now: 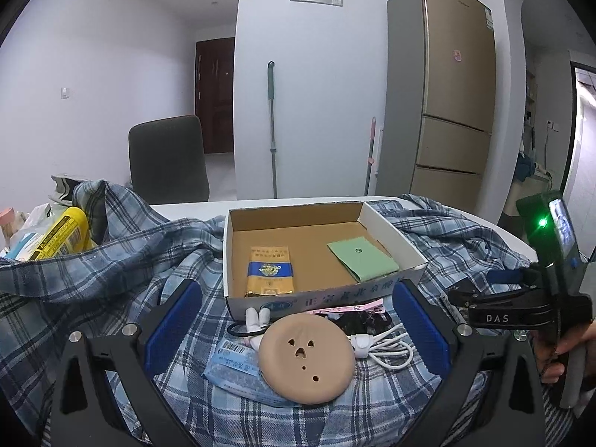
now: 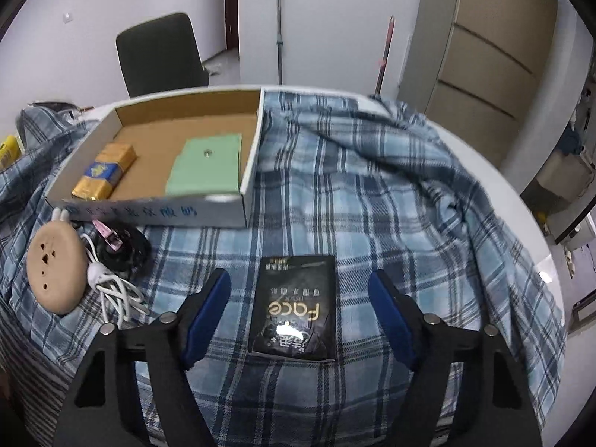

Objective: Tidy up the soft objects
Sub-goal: 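Grasp the black tissue pack with the right tool while the left tool grasps the tan disc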

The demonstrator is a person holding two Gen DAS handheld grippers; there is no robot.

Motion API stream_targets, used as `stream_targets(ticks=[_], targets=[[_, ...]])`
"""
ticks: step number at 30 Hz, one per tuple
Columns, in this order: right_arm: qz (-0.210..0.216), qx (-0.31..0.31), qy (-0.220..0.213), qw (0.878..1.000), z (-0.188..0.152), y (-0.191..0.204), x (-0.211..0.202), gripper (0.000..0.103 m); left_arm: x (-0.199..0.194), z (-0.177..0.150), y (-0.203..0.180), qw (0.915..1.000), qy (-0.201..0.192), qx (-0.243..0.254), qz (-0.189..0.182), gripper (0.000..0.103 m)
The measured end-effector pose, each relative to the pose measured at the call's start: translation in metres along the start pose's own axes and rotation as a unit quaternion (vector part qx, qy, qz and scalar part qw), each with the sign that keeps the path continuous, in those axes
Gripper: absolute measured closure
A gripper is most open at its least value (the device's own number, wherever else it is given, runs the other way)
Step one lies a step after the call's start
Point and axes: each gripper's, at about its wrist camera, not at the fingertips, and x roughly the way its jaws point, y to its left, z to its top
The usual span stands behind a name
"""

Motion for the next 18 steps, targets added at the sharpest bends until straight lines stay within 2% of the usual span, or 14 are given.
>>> stream_targets(ticks=[6,7,12,14,18], targets=[[0.002,-0.008,0.049,0.999,-0.001,0.002,0.022,0.049,0.003,-0.001,0.000,1.0000,0.006,0.003,-0.002,0.000],[0.001,-0.009,0.051,0.999,-0.002,0.003,0.023,0.056,0.003,-0.001,-0.001,1.0000,0.008,0.003,-0.001,0.000],[0.002,-0.003,0.058,0.998,-0.003,0.001,0.024,0.058,0.006,-0.002,-0.001,0.9998,0.018,0.003,-0.007,0.000],[0.000,-0.002,0.039,0.999,-0.003,0.001,0.017,0.058,0.009,-0.001,0.000,0.9993,0.029,0.000,-0.022,0.000],[0.024,0.008,-0.056,0.998,-0.001,0.002,-0.021,0.058,0.017,-0.003,-0.004,0.9977,0.056,0.012,-0.036,0.000]])
